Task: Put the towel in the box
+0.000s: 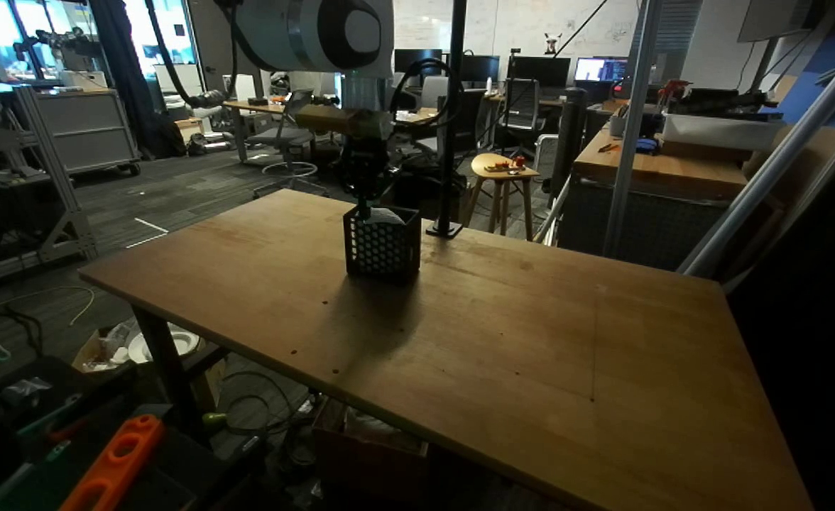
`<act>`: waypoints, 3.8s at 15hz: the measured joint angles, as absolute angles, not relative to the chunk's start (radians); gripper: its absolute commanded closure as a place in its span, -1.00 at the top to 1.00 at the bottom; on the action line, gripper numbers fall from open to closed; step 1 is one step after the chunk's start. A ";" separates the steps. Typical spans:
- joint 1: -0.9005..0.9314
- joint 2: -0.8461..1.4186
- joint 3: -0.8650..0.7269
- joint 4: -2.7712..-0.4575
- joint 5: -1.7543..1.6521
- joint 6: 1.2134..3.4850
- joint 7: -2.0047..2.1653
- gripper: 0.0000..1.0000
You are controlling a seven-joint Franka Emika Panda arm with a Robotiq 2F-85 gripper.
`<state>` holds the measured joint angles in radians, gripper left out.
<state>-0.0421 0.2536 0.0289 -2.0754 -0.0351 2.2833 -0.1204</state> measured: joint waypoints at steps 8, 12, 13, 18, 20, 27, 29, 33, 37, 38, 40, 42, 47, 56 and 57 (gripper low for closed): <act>-0.039 0.262 0.029 -2.104 -0.035 2.302 -0.112 -1.00; -0.038 0.264 0.029 -2.104 -0.035 2.311 -0.112 -1.00; -0.038 0.264 0.029 -2.104 -0.035 2.313 -0.112 -1.00; -0.038 0.267 0.029 -2.104 -0.035 2.338 -0.112 -1.00; -0.038 0.271 0.029 -2.104 -0.035 2.352 -0.112 -1.00; -0.038 0.281 0.028 -2.086 -0.060 2.382 -0.113 -1.00; -0.038 0.285 0.028 -2.069 -0.080 2.382 -0.114 -1.00; -0.038 0.288 0.028 -2.040 -0.109 2.382 -0.115 -1.00; -0.037 0.294 0.028 -2.036 -0.112 2.382 -0.115 -1.00; -0.037 0.296 0.028 -2.036 -0.112 2.382 -0.115 -1.00; -0.036 0.299 0.028 -2.036 -0.112 2.382 -0.115 -1.00; -0.031 0.303 0.028 -2.032 -0.113 2.384 -0.115 -1.00; -0.011 0.331 0.028 -1.984 -0.136 2.385 -0.117 -1.00; 0.005 0.407 0.033 -1.927 -0.140 2.392 -0.149 -1.00; 0.005 0.414 0.033 -1.926 -0.140 2.392 -0.154 -1.00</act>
<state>0.0046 0.4136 0.0332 -1.9263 -0.1402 2.3920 -0.1537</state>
